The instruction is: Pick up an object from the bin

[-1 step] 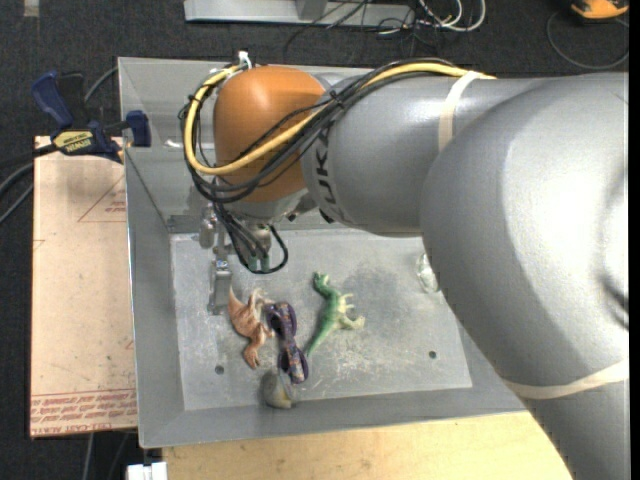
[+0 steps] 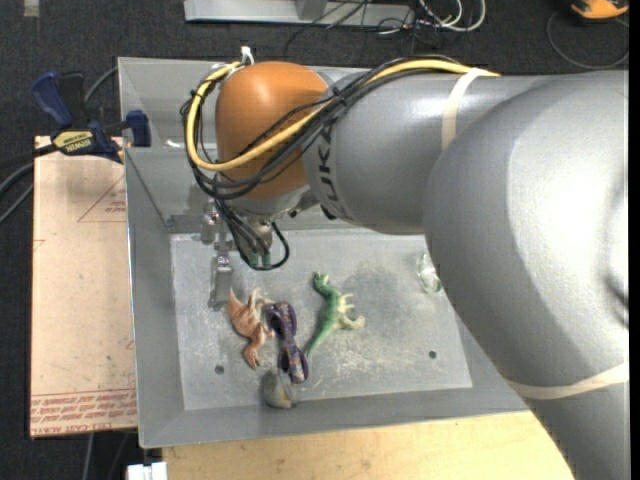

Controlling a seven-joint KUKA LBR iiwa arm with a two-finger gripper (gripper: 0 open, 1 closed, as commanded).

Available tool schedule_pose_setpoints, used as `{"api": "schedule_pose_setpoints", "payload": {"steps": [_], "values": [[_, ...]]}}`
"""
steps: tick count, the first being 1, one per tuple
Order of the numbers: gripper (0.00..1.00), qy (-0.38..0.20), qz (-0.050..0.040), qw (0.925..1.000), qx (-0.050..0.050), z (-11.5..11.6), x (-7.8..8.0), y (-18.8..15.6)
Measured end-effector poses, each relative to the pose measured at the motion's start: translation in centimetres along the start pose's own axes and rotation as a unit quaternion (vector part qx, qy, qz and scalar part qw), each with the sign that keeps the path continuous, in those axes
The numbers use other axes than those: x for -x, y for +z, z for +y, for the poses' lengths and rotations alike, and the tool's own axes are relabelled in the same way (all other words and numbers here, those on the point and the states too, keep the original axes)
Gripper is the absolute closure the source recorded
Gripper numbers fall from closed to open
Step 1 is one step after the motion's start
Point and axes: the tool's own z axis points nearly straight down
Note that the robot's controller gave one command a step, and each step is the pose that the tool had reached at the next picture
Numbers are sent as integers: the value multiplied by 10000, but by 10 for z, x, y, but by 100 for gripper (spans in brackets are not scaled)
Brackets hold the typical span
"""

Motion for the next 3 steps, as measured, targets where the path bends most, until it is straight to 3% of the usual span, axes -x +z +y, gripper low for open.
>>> {"api": "schedule_pose_setpoints", "payload": {"steps": [1, 2, 3], "values": [[0, 49, 58, 10000, -18, -52, -31, 71], [100, -66, -4, 10000, 14, -69, -30, 66], [100, -66, -3, 10000, 15, -69, -30, 66]]}}
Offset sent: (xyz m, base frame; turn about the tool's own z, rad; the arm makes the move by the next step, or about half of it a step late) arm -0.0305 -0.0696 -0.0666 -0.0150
